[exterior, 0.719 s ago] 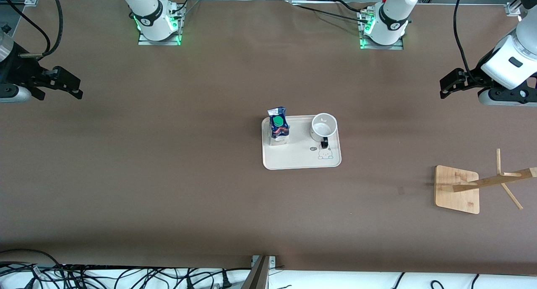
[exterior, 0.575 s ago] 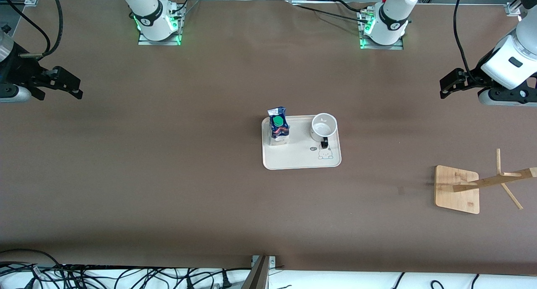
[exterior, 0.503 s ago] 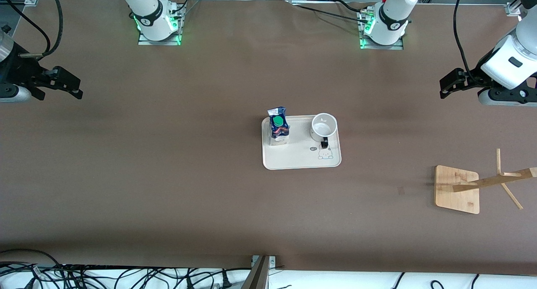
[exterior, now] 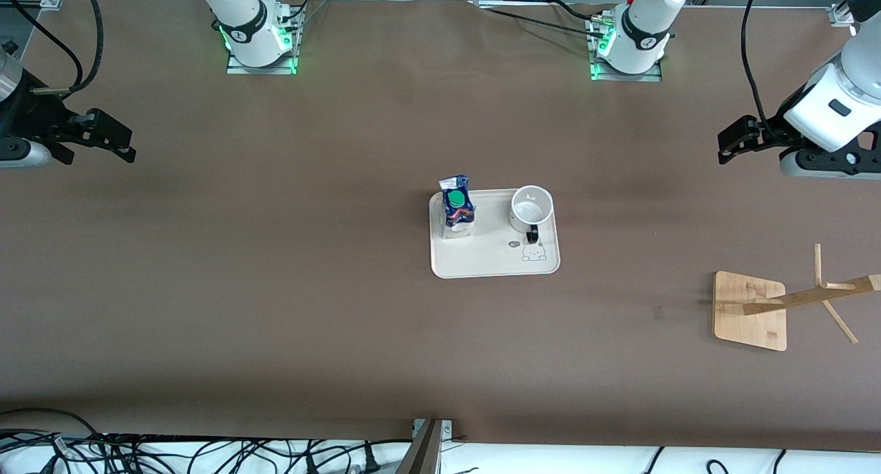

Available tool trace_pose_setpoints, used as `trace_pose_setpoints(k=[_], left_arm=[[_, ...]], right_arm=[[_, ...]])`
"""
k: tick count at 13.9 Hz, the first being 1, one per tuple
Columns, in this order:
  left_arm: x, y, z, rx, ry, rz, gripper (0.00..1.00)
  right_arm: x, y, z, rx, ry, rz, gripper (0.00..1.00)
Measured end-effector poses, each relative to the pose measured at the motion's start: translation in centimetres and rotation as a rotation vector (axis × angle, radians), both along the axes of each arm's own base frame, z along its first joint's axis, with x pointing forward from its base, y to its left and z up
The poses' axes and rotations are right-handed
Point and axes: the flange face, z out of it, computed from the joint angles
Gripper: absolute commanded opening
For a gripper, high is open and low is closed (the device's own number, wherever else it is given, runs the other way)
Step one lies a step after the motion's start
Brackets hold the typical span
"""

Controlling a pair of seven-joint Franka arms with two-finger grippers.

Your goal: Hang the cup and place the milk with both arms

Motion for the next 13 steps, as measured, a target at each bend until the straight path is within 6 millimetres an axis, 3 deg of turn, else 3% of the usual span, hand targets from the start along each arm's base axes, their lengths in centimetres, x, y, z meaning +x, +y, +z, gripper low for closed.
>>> trace_pose_setpoints(k=[6, 8, 13], left_arm=[[0.4, -1.2, -2.4, -0.006, 0.118, -0.018, 1.0], [0.7, -3.1, -4.0, -0.006, 0.145, -0.038, 1.0], [1.7, -10.4, -8.6, 0.0, 0.179, 0.0, 1.0]], right_arm=[[0.0, 0.0, 0.0, 0.0, 0.0, 0.0, 1.0], [0.0, 0.0, 0.0, 0.0, 0.0, 0.0, 1.0], [0.0, 0.0, 0.0, 0.0, 0.0, 0.0, 1.0]])
